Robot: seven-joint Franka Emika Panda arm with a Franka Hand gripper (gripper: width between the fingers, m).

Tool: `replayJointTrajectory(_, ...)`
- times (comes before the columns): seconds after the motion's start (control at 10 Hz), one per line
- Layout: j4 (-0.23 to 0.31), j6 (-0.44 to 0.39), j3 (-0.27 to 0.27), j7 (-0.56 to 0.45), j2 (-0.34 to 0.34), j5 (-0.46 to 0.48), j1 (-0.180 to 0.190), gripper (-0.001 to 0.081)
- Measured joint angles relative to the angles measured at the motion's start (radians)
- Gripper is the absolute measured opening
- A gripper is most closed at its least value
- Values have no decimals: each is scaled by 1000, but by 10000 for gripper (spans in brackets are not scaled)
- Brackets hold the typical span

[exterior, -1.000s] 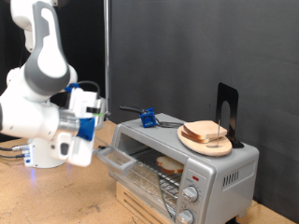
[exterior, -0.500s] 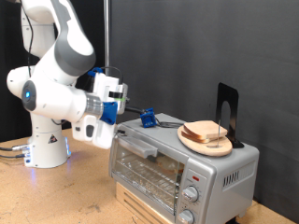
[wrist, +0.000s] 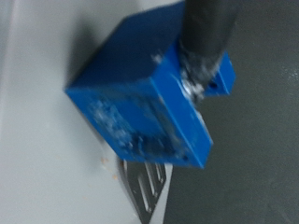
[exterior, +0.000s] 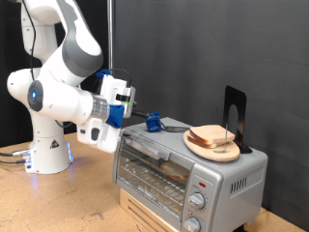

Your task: Make a piece of toast with the oven

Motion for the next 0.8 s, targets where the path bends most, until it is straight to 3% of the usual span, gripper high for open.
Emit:
replayJointTrajectory(0.4, -58, -34, -63, 0, -76, -61, -86, 808)
replayJointTrajectory(0.5, -58, -35, -60, 0, -74, -61, -83, 808)
replayJointTrajectory(0.7, -54, -129, -82, -49, -71, -68, -89, 808)
replayJointTrajectory(0.8, -46, -200, -123, -104, -59, -80, -106, 808)
